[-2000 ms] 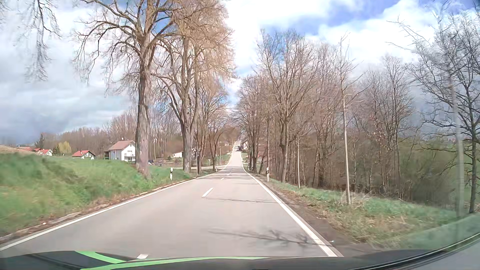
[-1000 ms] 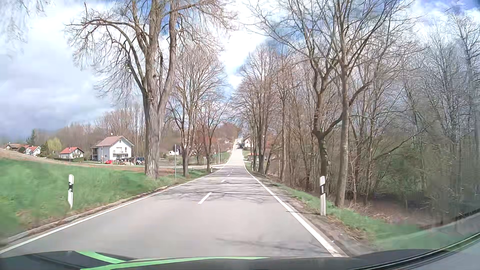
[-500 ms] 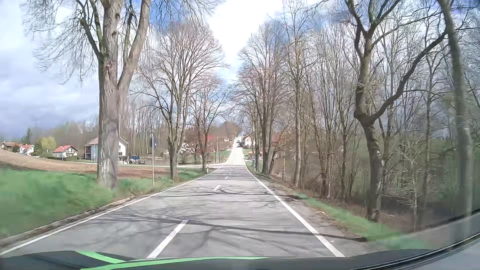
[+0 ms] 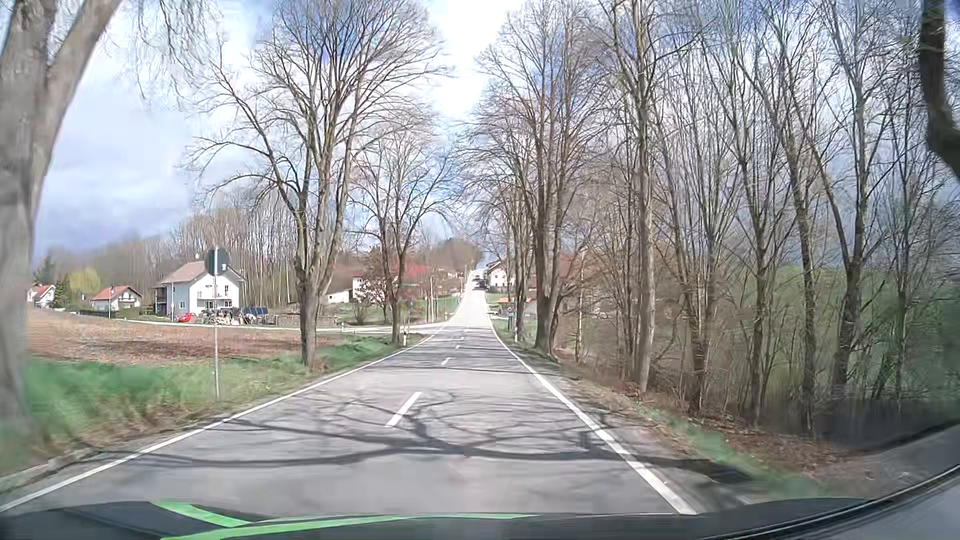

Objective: Follow the waypoints while adhering to traffic rules and regulations

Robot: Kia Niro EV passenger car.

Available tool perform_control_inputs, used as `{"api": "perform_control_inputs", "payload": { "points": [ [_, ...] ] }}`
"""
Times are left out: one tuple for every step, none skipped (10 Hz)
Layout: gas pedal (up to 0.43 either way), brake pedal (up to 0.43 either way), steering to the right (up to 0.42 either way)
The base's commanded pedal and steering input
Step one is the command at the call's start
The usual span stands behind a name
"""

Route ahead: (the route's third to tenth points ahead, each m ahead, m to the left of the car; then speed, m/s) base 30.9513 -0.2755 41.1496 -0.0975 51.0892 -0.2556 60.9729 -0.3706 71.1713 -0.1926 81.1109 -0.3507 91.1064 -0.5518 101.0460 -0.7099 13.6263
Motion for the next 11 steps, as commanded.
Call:
{"api": "perform_control_inputs", "payload": {
  "points": [
    [0.0,0.0,0.0],
    [0.0,0.0,0.0],
    [0.0,0.0,0.0],
    [0.0,0.0,0.0],
    [0.0,0.0,0.0],
    [0.0,0.0,0.0],
    [0.0,0.0,0.0],
    [0.0,0.0,0.0],
    [0.0,0.0,0.0],
    [0.0,0.0,0.0],
    [0.0,0.0,0.0]
  ]
}}
